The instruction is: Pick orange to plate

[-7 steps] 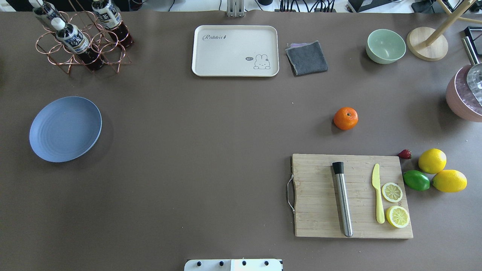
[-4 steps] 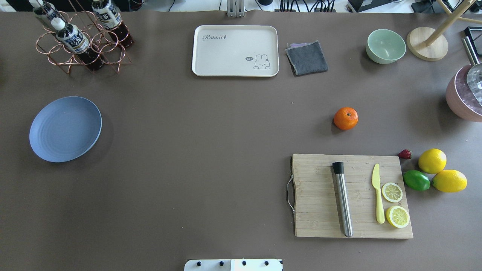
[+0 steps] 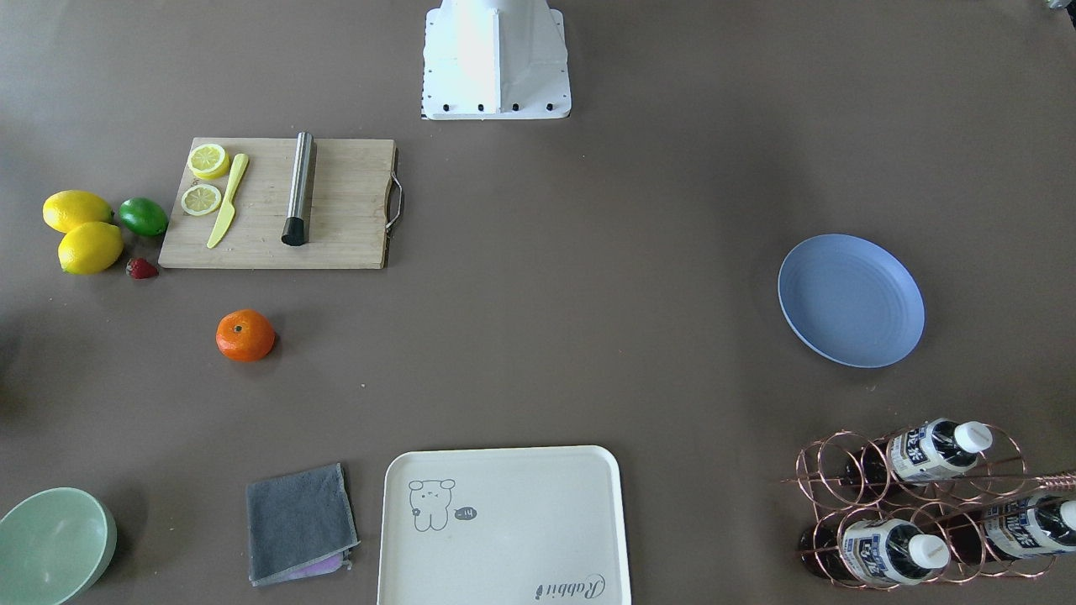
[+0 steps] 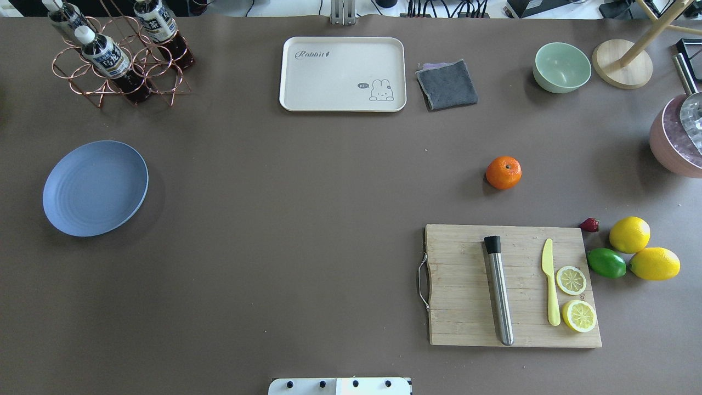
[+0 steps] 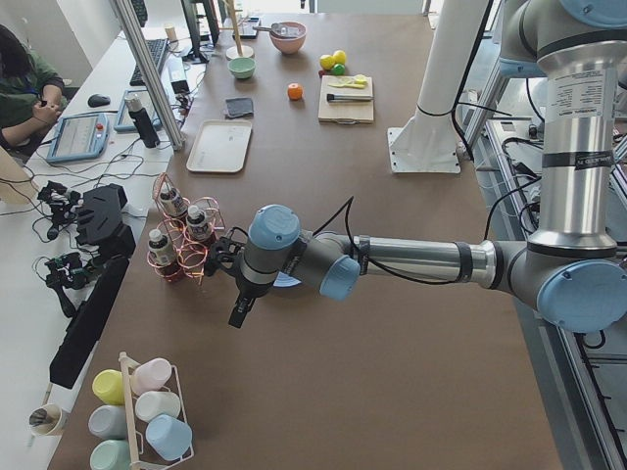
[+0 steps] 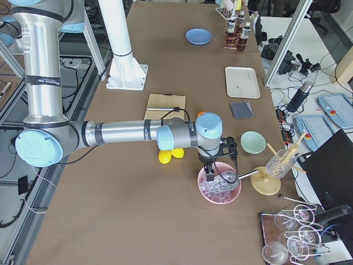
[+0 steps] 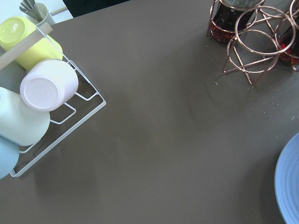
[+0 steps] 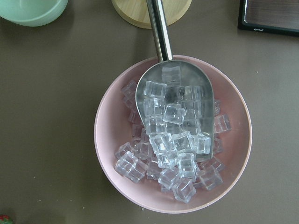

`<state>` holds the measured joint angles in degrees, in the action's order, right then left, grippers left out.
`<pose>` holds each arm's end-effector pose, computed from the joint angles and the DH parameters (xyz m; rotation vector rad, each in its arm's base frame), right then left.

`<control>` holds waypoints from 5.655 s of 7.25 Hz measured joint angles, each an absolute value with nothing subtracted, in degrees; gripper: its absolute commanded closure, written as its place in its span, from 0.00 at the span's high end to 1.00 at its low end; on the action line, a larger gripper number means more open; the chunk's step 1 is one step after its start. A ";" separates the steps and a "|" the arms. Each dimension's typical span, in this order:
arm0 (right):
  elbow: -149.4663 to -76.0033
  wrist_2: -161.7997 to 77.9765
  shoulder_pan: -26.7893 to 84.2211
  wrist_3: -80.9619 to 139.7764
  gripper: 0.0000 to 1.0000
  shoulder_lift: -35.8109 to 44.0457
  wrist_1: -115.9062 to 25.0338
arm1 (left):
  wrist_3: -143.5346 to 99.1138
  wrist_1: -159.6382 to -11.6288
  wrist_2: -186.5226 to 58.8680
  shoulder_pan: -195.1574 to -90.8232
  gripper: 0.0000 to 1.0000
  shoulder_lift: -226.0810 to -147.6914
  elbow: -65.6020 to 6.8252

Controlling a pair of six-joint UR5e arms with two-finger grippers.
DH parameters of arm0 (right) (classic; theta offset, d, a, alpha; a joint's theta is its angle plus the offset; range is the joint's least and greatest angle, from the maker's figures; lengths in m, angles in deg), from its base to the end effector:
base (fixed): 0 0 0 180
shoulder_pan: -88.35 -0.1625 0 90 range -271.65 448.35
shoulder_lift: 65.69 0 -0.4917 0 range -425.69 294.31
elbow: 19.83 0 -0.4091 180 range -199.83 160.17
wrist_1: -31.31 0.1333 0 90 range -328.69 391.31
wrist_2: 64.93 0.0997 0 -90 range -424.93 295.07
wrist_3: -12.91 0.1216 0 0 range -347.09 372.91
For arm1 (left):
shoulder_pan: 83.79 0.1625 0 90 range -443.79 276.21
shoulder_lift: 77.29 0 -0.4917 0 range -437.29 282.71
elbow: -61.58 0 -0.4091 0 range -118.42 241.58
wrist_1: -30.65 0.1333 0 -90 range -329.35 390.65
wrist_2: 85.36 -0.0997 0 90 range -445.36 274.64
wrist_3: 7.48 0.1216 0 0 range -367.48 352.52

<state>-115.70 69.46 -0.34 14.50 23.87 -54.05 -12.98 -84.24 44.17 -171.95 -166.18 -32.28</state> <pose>0.0362 -0.5258 0.6756 0.1618 -0.7767 -0.0694 -0.0388 -0.5325 0.6713 0.4184 0.7040 0.1061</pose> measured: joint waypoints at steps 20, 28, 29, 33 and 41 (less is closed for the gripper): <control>-116.30 49.68 39.34 72.27 1.00 6.54 -40.76 | -58.78 -121.94 33.21 -141.05 0.16 -167.85 -16.69; -115.39 47.66 41.66 72.39 1.00 6.54 -40.84 | -73.06 -124.18 43.58 -144.33 0.00 -172.37 -20.58; -115.20 47.24 42.23 72.37 1.00 6.85 -40.86 | -76.56 -121.13 43.89 -144.40 0.00 -172.72 -24.53; -112.06 45.07 43.82 72.38 0.99 7.04 -40.83 | -83.31 -110.39 41.56 -141.61 0.00 -175.68 -34.87; -112.72 46.27 44.46 77.33 0.00 4.62 -40.90 | -96.00 -93.69 7.27 -112.63 0.00 -190.02 -38.23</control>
